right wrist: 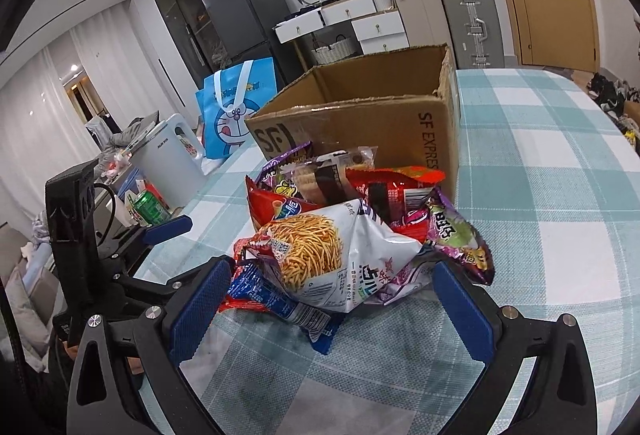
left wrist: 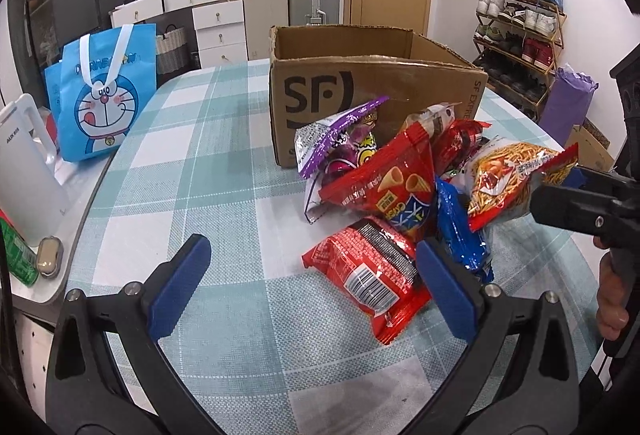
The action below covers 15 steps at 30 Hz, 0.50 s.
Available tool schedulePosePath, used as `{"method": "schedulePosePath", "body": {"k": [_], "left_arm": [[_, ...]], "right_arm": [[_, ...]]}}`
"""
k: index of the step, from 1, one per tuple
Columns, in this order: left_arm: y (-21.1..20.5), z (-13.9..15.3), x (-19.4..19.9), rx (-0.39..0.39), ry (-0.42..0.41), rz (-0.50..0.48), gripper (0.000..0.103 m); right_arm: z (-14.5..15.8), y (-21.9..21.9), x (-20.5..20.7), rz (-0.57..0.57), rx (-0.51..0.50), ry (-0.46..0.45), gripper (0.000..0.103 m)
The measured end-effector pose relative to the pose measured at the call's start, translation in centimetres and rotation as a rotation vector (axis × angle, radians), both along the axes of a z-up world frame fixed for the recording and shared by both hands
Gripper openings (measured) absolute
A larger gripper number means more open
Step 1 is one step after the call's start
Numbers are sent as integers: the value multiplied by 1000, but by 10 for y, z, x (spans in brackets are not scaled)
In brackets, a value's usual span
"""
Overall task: Organize snacks
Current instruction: 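Move both tools back toward the remaining snack pile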
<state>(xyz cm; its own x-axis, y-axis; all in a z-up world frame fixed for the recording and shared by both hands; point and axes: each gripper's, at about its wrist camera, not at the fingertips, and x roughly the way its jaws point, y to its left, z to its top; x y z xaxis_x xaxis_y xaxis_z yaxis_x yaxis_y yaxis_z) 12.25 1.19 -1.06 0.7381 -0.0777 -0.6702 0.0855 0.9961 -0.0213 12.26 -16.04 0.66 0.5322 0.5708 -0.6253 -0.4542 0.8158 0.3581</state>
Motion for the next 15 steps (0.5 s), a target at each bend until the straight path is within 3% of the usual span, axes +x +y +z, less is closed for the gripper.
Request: {"method": "schedulePosePath", "body": {"k": [15], "left_arm": [[1,-7,9,10,25,5,102]], "right_arm": [[-12,8,13,-9,55,45,102]]}}
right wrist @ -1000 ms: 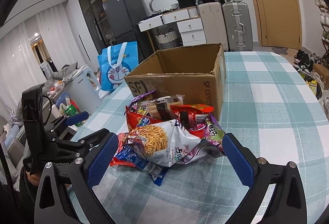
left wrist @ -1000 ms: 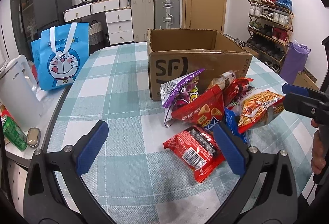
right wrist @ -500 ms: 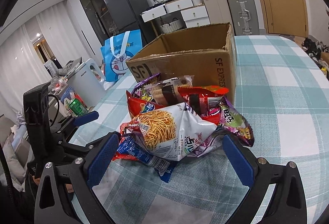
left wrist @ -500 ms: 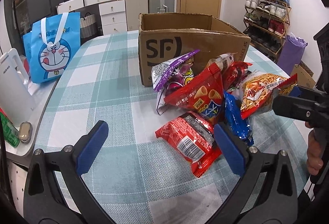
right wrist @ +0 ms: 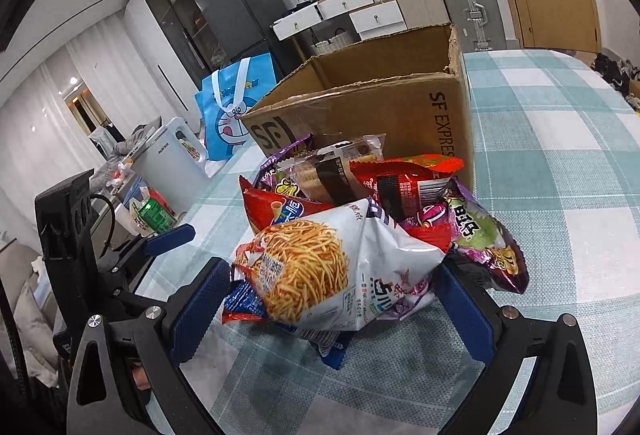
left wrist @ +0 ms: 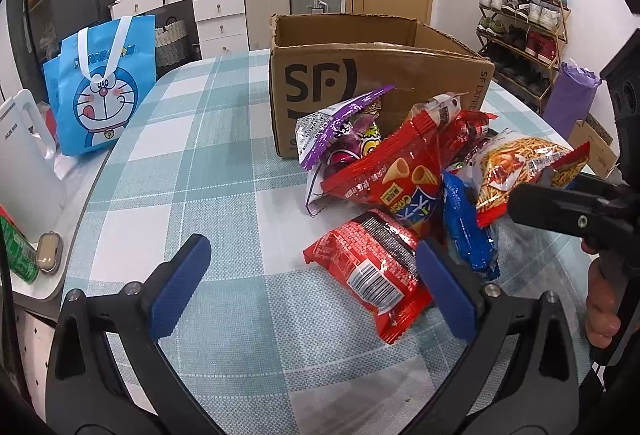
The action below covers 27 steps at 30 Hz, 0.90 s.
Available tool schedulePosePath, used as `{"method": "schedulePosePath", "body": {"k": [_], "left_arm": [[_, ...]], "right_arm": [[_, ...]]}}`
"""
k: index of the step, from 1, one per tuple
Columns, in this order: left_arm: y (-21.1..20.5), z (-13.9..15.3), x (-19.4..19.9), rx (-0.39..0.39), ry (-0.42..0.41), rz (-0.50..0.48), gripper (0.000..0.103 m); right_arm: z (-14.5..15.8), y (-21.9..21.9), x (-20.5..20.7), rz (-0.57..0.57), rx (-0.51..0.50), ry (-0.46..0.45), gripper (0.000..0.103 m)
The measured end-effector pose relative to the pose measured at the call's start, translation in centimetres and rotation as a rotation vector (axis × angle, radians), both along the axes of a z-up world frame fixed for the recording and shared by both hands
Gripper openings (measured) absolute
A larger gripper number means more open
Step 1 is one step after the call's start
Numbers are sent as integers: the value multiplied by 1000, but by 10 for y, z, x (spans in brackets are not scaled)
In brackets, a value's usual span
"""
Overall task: Organize snacks
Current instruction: 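Move both tools back toward the remaining snack pile, then grasp the orange chip bag with the right gripper while the left gripper grasps the red wafer pack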
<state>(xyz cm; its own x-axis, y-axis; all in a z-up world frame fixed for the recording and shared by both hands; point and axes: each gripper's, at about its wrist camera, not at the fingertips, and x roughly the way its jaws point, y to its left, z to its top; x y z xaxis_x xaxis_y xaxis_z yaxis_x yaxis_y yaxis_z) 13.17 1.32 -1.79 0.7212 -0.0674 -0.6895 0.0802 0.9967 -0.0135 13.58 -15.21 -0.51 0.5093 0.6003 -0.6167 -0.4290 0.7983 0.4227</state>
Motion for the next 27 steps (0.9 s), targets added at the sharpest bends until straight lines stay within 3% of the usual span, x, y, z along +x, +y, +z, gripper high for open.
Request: {"method": "schedulePosePath", "body": {"k": [11,18,24,27], "left_arm": [[1,-3,2,-1,14,3,102],[0,-4,3,4,12,0,102],[-2,-3,1,7,10,-1,102],[-2,-3,2,7,10,-3,102]], "right_arm": [[0,-2,2,-6,16,6,102],[9,-8,-6,11,63,-52,80],[10,-15,-9,7,105,-73,68],[12,-17,-10,12,123,-78,68]]}}
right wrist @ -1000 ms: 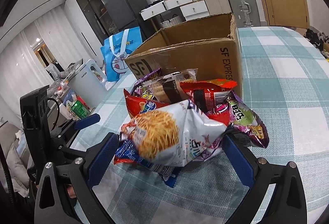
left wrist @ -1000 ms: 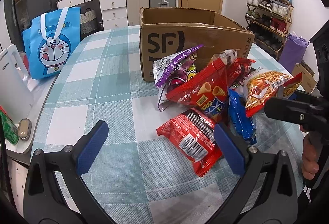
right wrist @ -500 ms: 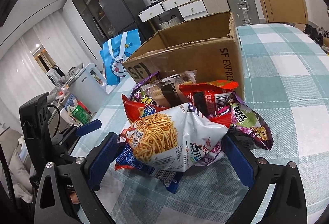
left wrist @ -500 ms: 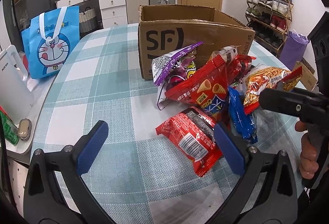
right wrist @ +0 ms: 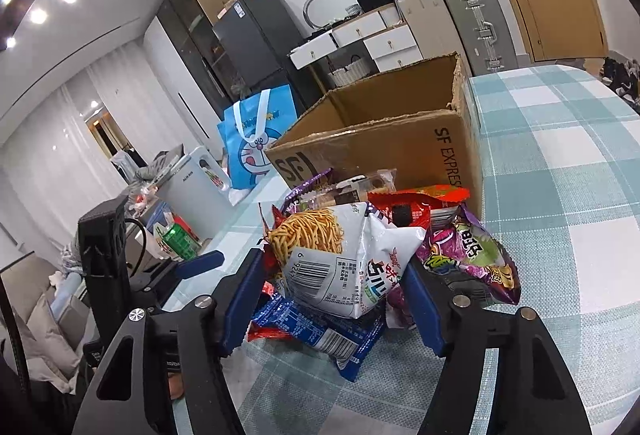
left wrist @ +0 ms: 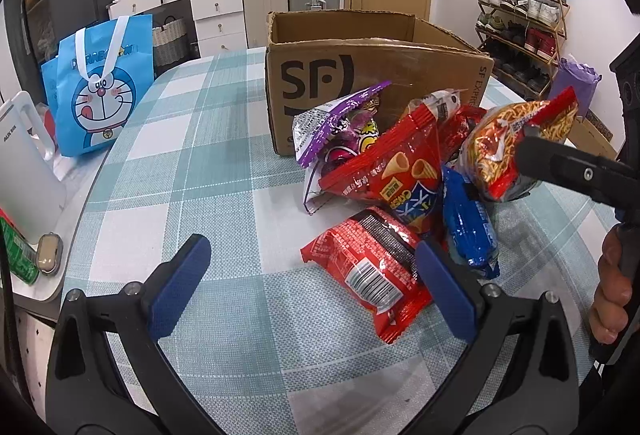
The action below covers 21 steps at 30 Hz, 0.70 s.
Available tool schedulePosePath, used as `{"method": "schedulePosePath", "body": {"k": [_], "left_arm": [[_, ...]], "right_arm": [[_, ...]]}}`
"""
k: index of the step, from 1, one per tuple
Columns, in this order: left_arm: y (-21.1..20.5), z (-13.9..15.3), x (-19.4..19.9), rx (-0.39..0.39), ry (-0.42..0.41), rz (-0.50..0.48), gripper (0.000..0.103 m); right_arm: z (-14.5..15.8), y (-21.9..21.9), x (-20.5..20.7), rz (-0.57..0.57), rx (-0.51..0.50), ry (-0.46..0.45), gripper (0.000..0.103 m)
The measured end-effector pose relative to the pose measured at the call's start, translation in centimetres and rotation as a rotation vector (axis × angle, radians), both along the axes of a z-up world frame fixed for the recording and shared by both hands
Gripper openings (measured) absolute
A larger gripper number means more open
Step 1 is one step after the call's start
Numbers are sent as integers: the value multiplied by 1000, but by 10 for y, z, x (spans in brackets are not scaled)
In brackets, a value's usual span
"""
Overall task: Organize snacks
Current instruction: 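Grasp the orange chip bag with the right gripper while the left gripper grasps the red wafer pack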
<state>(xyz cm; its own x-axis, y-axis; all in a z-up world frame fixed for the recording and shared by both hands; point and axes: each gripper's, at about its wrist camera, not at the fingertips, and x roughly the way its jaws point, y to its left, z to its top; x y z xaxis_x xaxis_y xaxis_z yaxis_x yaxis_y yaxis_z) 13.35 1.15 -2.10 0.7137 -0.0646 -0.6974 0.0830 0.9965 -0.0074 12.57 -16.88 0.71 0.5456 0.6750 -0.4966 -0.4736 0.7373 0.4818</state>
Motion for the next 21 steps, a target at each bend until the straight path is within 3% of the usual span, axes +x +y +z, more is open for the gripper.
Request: {"method": "schedulePosePath", "body": {"k": [11,14,21], "left_arm": [[-2,2,-3,-4,-10,-18,102],[-5,-1,-3,-39,17,-55,102],[-18,-8,10,-30,72,-53,102]], "right_arm": [[15,-16,-6,-18,77,-49,67],[16,-19,-6,-28,81,-44,68],[20,-22,-8,-34,73,-52,68]]}}
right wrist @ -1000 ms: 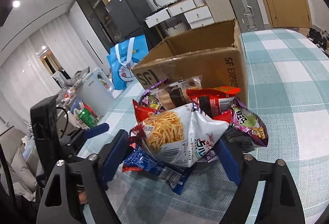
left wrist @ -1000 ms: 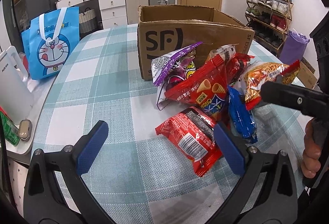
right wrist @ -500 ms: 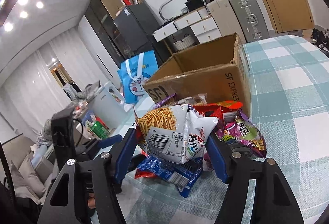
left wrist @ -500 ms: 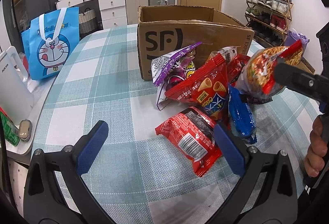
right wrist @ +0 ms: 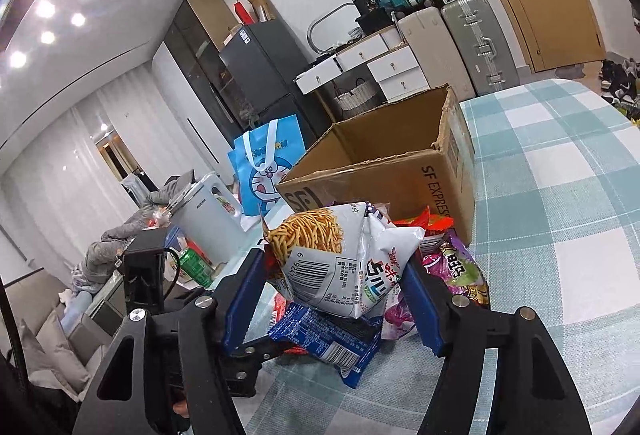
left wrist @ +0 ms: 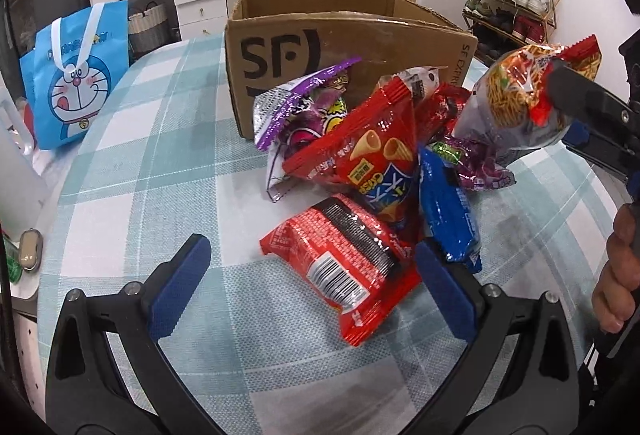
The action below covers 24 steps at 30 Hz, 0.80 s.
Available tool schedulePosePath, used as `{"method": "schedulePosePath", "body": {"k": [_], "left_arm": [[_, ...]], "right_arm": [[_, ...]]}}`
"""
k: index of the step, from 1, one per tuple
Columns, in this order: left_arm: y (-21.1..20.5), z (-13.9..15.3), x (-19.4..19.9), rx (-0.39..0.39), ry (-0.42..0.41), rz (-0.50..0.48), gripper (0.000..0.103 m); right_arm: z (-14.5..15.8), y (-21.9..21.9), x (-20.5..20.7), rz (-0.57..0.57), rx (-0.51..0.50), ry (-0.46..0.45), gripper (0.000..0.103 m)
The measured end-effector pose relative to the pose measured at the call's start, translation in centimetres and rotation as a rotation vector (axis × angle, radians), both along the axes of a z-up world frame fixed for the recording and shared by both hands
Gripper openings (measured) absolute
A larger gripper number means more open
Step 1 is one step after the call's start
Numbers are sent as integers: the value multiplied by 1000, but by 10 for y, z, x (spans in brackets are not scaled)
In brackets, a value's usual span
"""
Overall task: Organize snacks
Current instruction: 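Grasp the orange chip bag with the right gripper while the left gripper grasps the red wafer pack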
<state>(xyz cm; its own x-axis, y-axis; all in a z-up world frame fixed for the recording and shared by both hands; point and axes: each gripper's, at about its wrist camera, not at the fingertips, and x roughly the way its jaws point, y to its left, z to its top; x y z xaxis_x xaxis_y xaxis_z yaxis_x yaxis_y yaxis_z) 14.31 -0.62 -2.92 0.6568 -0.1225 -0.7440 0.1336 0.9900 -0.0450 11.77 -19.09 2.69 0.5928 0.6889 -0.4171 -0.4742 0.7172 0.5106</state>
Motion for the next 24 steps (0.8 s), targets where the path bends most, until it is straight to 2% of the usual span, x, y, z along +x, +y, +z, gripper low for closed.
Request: {"method": "schedulePosePath", "body": {"k": [4,5,6,8,10,13,19,24], "left_arm": [[-8,-4,10,15,10,-19,101],[-10,-6,12,18,17,-26,98],[-12,-7,12,22,23,-29,94],[-13,-9,14,3,39,-47,79],[-12,-9,13,-10,36,-45,75],[-9,-8,10,-47,30,-56,57],[-6,-6,3,-49,15,-57,46],[-1,-5,-8,-55,6,-47,44]], "right_arm": [[1,-1,0,0,-3,-2,68],[0,0,0,-1,-4,-3,68],[0,0,0,-1,-4,-3,68],[1,-1,0,-1,-4,0,68],[1,-1,-1,-1,-6,1,68],[2,-1,-1,0,-8,-2,68],[2,-1,-1,-1,-11,-4,68],[2,-1,-2,-2,-11,-7,68]]}}
